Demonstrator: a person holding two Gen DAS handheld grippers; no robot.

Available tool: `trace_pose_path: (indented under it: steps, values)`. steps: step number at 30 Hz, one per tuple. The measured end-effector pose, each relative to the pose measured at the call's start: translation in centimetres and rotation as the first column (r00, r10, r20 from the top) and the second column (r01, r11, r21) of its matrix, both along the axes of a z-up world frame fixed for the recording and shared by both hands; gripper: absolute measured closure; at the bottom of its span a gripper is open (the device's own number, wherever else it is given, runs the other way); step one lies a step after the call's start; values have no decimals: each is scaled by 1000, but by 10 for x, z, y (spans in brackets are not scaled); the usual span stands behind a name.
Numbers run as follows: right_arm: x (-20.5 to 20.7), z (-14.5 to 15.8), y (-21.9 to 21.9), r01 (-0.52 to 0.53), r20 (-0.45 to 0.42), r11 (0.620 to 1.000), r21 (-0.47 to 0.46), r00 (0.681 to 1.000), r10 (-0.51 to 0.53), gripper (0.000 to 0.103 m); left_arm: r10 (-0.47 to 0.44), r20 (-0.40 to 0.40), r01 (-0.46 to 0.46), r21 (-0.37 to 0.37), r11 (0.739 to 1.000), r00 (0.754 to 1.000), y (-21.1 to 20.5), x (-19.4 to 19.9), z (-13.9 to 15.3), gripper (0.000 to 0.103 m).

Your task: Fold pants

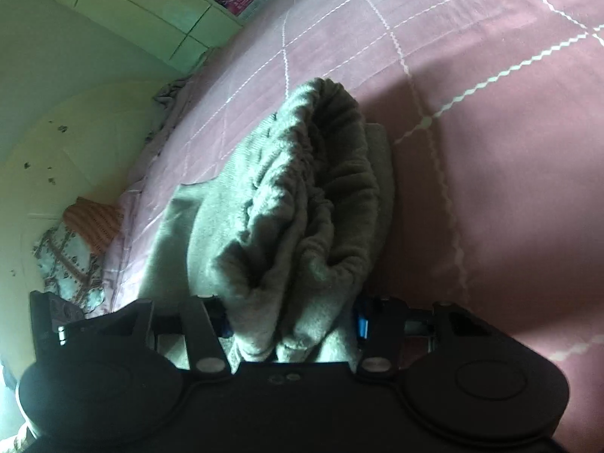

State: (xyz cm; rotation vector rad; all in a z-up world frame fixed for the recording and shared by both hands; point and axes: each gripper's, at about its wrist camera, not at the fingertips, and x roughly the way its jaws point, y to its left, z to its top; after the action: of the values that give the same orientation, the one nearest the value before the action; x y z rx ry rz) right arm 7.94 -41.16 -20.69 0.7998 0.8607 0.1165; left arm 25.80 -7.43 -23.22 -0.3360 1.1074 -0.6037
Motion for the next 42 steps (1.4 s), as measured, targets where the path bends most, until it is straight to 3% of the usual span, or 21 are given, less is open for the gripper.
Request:
trace_pose_path:
  steps: [2, 12, 18, 23, 33, 35, 37, 40, 42]
  values:
    - [-3, 14, 9, 14, 11, 999, -36, 1000, -13, 51, -9, 70, 8, 15, 1000, 998, -1, -7, 17, 69]
    - [16, 103, 11, 15, 255, 1000, -27, 967, -8, 51, 58, 198, -37, -108, 993, 979, 2, 19, 98, 70]
    - [54, 131, -4, 35, 330, 998, -50, 944, -16, 51, 68, 295, -49, -70, 996, 953, -26, 65, 132, 70]
    - [86, 122, -22, 63, 324, 998, -27, 945, -51, 51, 61, 311, -63, -5, 998, 948, -45, 94, 131, 69]
    - [122, 64, -32, 95, 215, 994, -48, 973, -83, 51, 39, 288, -82, 140, 987, 957, -70, 118, 77, 69]
    - [123, 45, -37, 105, 165, 993, -45, 982, -96, 48, 12, 268, -72, 215, 974, 963, -76, 113, 58, 58]
    - [121, 27, -40, 117, 96, 991, -59, 989, -111, 43, 20, 230, -82, 262, 962, 973, -74, 107, 39, 37]
    - [108, 16, -39, 141, 49, 982, -125, 990, -136, 35, 63, 238, -126, 259, 958, 969, -64, 95, 41, 29]
    - [101, 25, -33, 146, 54, 974, -176, 989, -138, 34, 83, 309, -182, 306, 934, 947, -61, 84, 55, 29]
